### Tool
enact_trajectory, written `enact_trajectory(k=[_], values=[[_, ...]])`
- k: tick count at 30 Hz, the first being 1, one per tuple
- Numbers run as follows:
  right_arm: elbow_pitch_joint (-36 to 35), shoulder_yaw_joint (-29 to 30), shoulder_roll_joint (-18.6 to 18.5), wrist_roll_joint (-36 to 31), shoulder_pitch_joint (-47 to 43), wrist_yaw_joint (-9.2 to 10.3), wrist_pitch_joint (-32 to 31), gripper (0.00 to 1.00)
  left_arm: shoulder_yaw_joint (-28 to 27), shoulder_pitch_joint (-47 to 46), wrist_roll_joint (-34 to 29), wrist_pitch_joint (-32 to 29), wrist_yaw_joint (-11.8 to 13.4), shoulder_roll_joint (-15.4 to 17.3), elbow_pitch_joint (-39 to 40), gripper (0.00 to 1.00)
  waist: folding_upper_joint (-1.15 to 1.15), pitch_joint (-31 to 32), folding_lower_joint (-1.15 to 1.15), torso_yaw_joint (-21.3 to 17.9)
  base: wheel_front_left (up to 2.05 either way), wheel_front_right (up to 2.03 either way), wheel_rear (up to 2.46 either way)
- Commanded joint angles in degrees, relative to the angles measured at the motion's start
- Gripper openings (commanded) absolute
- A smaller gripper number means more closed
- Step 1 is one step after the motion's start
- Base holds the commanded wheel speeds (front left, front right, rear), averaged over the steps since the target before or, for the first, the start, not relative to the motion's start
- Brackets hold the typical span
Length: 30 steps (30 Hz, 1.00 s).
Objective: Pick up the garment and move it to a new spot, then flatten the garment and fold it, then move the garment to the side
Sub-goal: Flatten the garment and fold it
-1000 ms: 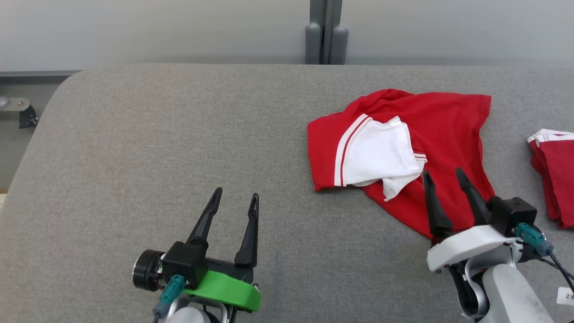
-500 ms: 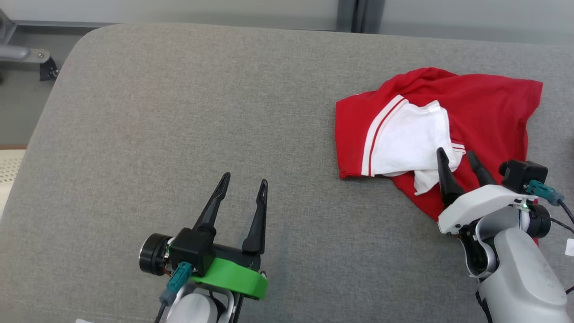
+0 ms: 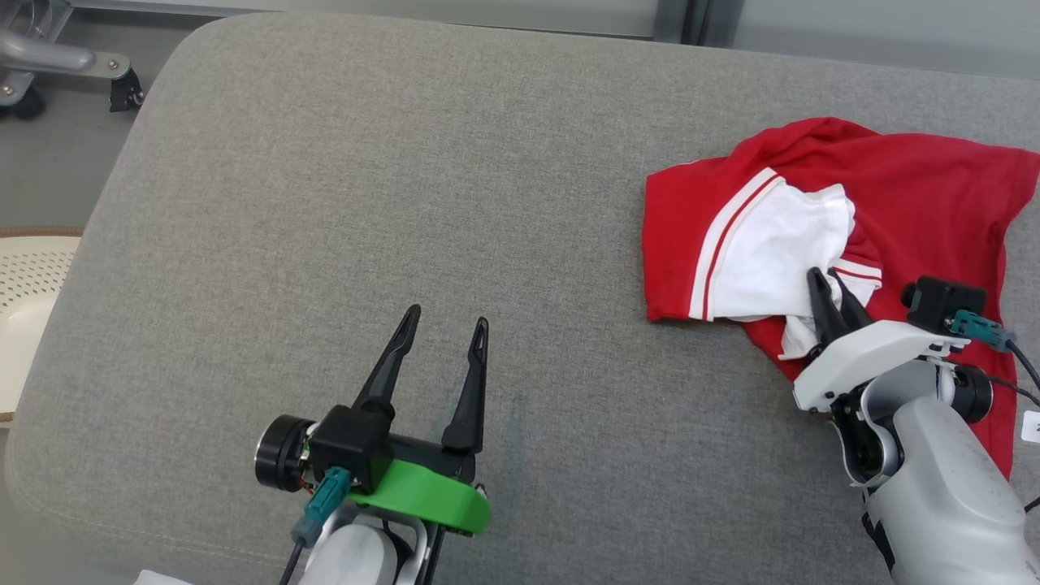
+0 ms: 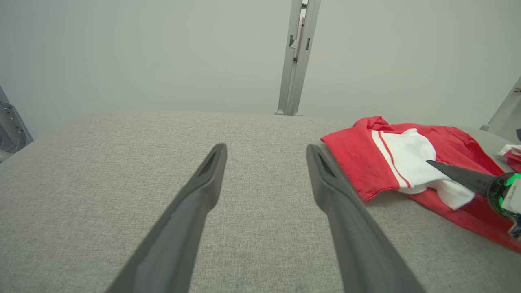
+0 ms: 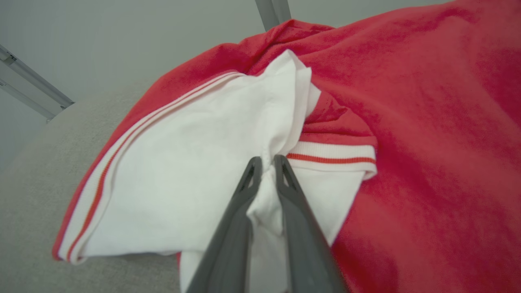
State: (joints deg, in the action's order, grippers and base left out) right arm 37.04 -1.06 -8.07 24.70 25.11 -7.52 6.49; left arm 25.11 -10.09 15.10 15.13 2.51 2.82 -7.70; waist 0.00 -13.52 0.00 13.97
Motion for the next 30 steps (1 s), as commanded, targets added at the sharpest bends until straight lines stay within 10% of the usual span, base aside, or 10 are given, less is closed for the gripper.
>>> enact_trajectory(k=[1,30], values=[[0.37,-0.58,-0.42,0.56,0.64,0.07,0.65,0.00,-0.10,-0.67,0.49,0.00,0.19,0.17,-0.08,1.00,0.00,0.12,0.00,-0.17,0.00,0.00,0.00],[-14.84,-26.44,0.24,-2.85,4.32,0.07,-0.28,0.00,1.06,2.29,1.48,-0.01,-0.05,0.17,-0.53,1.00,0.00,5.23,0.00,3.88,0.00,0.00,0.00]])
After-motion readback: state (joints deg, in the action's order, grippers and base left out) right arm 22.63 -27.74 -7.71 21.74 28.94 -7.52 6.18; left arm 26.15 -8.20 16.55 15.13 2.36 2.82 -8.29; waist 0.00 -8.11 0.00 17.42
